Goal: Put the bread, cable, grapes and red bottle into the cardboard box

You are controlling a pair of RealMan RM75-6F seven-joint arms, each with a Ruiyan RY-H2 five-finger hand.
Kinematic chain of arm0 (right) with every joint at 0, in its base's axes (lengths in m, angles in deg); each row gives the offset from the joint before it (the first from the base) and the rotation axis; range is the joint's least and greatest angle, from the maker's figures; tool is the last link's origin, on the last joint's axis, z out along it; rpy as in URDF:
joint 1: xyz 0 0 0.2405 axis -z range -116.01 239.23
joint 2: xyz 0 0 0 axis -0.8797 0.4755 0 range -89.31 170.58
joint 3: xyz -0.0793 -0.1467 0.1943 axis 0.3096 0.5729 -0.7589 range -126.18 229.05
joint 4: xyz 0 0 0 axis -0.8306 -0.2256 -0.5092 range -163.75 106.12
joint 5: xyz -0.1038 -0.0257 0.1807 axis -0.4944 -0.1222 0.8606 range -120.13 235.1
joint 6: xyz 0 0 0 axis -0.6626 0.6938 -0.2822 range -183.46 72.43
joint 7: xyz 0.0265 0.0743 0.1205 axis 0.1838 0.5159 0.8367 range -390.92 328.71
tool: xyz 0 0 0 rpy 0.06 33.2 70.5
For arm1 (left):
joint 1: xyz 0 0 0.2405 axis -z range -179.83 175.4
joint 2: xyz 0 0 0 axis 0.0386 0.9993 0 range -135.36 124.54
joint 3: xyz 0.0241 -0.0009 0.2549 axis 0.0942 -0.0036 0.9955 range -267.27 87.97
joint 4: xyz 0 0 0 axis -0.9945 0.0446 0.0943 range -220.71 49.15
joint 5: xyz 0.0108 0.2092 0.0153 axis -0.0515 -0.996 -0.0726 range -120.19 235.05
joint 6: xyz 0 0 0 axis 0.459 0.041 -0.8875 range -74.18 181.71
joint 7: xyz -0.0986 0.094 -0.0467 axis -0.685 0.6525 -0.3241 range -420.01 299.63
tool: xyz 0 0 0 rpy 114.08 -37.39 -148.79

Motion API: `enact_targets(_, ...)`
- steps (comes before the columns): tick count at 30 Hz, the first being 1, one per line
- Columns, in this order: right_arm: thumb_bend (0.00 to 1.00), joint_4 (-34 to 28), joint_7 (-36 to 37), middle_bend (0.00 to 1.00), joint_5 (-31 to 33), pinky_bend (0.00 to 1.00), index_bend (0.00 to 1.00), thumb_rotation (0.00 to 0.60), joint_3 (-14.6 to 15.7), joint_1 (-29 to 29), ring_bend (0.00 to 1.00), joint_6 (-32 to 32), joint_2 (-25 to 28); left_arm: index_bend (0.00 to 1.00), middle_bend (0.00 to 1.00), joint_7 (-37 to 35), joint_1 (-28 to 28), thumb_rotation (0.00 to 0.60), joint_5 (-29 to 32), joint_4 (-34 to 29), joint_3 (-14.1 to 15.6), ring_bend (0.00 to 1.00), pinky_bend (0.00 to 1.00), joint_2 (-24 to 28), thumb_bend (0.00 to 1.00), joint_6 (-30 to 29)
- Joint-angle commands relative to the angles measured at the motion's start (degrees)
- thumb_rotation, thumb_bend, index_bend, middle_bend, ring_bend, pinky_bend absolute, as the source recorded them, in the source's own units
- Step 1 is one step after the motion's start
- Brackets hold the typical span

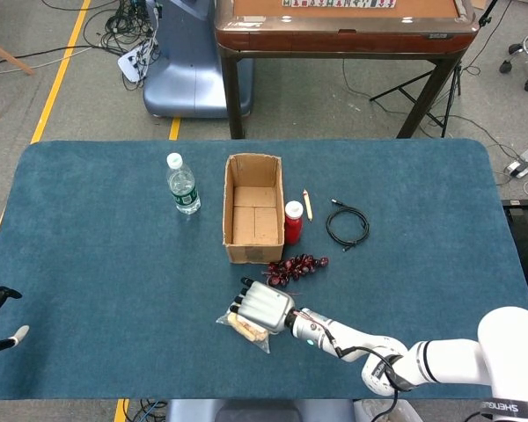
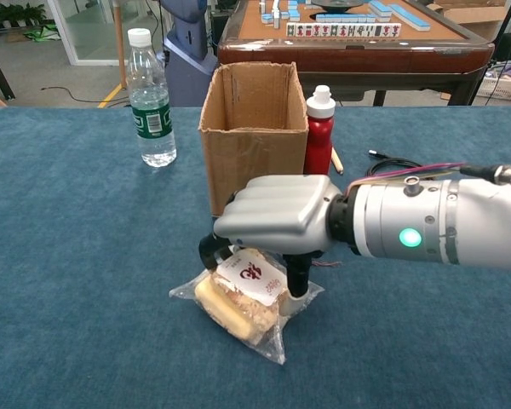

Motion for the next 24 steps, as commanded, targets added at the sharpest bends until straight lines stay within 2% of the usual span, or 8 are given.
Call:
enact_targets(1, 0.0, -0.27, 0.45, 0.58, -0.22, 0.22, 0.39, 0.6, -0.09, -0.01, 0.43, 0.69, 0.26, 0.37, 0.32, -0.2, 0.02, 0.6, -0.09, -0.21, 0.03, 0.27, 0.54, 0.07, 0.15, 0.02)
enact_targets(12, 0.0, -3.51, 2.59, 0.59, -2.56, 0.22, 0.4, 0.6, -1.22, 0.88, 0.44, 5.72, 2.81, 0.37, 0.33, -0.81, 0.07, 0.6, -1.51, 0.0, 0.55, 0.27, 0.54, 0.11, 0.15, -0.25)
enact_targets(24, 0.0, -11.11, 5.54, 0.6, -6.71, 0.24, 0.41, 0.6, -5.25, 3.33, 0.44, 15.24, 8.97, 0.37, 0.33, -0.46, 0.16, 0.6, -1.13, 0.13, 0.43, 0.27, 0.54, -0.19, 0.15, -0.08)
